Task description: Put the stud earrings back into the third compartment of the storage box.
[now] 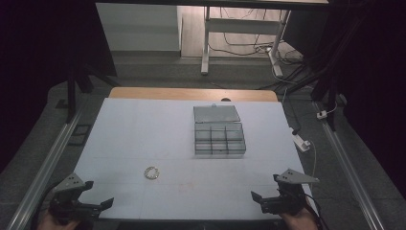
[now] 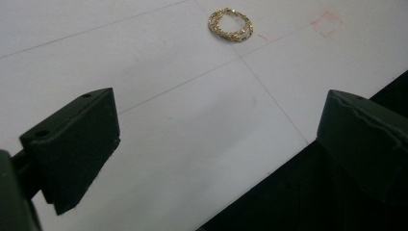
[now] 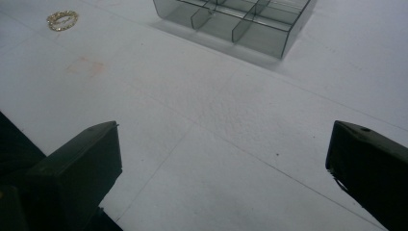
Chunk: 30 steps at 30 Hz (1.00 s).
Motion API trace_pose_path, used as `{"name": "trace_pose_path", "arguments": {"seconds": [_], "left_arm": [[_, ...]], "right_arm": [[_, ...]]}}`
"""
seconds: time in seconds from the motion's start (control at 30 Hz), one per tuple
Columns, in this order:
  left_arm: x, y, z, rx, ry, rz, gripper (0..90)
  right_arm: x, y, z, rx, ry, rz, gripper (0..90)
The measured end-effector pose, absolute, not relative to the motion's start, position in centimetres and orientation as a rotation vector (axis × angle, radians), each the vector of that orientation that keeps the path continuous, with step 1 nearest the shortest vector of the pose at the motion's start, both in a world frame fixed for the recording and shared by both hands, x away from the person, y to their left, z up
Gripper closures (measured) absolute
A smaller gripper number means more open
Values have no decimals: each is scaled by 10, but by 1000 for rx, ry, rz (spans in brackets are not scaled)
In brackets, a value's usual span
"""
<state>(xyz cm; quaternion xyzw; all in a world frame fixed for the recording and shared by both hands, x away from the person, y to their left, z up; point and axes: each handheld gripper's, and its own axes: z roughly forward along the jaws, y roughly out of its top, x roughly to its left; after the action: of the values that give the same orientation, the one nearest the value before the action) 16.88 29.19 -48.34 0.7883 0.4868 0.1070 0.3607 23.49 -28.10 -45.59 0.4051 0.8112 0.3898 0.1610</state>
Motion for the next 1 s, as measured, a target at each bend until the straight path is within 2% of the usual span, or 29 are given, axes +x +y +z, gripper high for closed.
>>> {"name": "trace_pose_path", "arguments": {"seconds": [1.0], "left_arm": [[171, 287, -485, 2074, 1269, 287, 0]], "right_arm": [[237, -273, -455, 1089, 2415, 1130, 0]]}}
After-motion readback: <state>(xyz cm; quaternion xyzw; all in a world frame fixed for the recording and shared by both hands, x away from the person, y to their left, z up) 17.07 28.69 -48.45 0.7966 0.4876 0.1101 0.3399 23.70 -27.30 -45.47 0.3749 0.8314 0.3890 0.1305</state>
